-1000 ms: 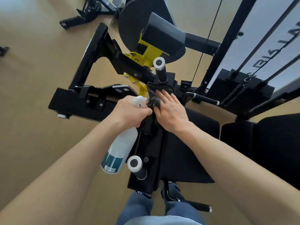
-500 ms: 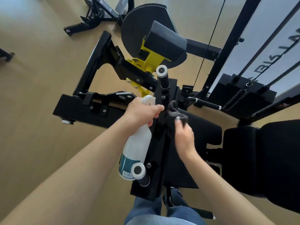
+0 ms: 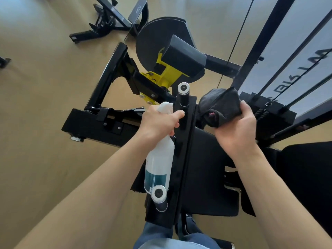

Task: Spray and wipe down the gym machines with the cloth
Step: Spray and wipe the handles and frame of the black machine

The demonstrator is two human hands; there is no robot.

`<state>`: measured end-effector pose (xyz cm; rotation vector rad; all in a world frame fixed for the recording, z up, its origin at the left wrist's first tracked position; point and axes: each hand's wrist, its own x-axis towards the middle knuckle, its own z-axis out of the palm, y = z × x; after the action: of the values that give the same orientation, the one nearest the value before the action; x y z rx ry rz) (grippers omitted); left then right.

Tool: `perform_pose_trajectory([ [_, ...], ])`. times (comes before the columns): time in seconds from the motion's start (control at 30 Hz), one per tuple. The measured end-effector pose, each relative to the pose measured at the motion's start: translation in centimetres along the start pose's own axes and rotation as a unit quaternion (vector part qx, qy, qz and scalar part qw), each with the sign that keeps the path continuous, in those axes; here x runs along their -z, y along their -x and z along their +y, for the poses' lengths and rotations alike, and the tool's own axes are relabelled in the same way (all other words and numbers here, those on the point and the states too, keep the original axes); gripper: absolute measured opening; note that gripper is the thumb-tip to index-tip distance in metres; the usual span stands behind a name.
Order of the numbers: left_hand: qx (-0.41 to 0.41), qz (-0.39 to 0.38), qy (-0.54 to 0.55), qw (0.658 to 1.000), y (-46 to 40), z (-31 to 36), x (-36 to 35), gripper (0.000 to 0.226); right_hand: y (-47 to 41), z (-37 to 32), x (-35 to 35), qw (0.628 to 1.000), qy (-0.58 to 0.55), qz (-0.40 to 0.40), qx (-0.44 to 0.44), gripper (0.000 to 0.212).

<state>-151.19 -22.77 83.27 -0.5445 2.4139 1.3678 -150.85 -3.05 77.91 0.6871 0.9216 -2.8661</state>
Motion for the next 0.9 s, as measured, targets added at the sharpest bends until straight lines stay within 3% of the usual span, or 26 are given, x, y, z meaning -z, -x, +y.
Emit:
perform_pose_trajectory([
  [0.27,-0.019,0.053,0.006,0.998,0.5,0.4,1.2,0.031,0.7,-0.2,-1.5,1.0,-0.012,-0.017,-0.011,0.062],
  [0.5,-0.082,0.084,-0.121,0.986,1.3,1.2,3.0,0.065,0.3,0.7,-1.9,0.998,-0.064,-0.008,-0.024,0.068],
  [0.63,-0.08,0.061,-0.112,0.989,1.6,1.1,3.3,0.063,0.3,1.1,-2.0,0.998,-0.061,-0.02,-0.024,0.068],
  [0.9,-0.103,0.058,-0.04,0.992,1.4,2.1,4.9,0.057,-0.8,2.5,-4.7,0.99,0.119,-0.07,0.0,0.06],
])
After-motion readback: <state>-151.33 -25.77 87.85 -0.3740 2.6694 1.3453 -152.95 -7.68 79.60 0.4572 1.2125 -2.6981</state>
